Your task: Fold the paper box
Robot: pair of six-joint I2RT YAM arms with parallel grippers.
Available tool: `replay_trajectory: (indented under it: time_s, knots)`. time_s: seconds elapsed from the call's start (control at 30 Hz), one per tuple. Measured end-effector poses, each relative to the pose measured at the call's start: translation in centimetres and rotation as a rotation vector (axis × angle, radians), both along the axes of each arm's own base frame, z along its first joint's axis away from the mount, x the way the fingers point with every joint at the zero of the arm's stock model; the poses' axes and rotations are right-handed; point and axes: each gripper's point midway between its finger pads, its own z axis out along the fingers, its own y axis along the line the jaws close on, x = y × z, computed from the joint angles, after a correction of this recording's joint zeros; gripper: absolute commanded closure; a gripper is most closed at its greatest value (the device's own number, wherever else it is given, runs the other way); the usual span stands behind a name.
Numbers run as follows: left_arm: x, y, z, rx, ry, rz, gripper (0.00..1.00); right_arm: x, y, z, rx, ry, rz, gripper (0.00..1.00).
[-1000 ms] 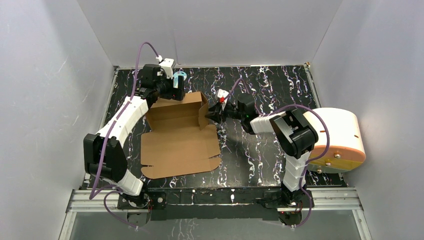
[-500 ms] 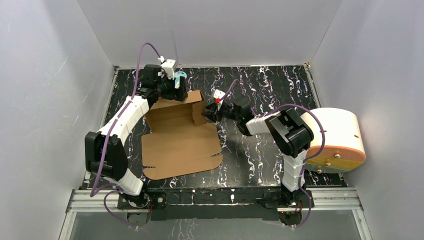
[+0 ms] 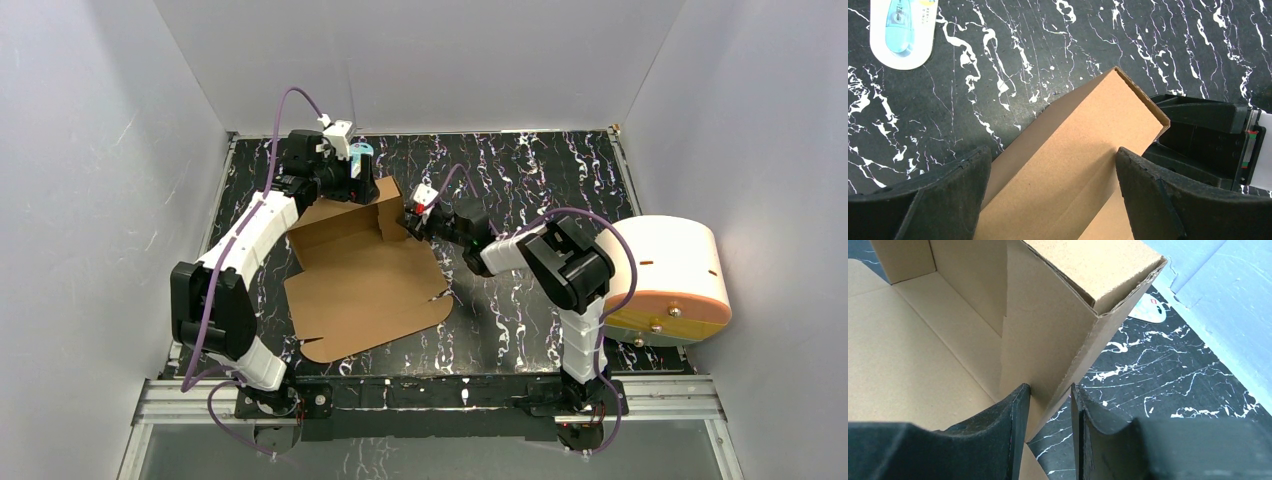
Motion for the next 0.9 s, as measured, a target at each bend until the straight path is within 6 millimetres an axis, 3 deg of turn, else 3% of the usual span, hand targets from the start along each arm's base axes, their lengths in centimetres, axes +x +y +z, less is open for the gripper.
replay_trajectory:
  time_s: [0.3, 0.5, 0.9]
  knots:
    - [-0.1, -0.1, -0.2, -0.056, 0.031, -0.016, 0.1, 0.7, 0.2, 0.2, -0.015, -0.031, -0.051, 0.64]
    - [-1.3, -1.5, -0.7, -0.131, 0.105, -0.071, 0.1, 1.5, 0.3, 0.6, -0.012, -0.043, -0.105, 0.67]
    - [-2.1, -2.1, -0.6, -0.207, 0.18, -0.089, 0.1, 1.5, 0.3, 1.5, 0.008, -0.03, -0.146, 0.74]
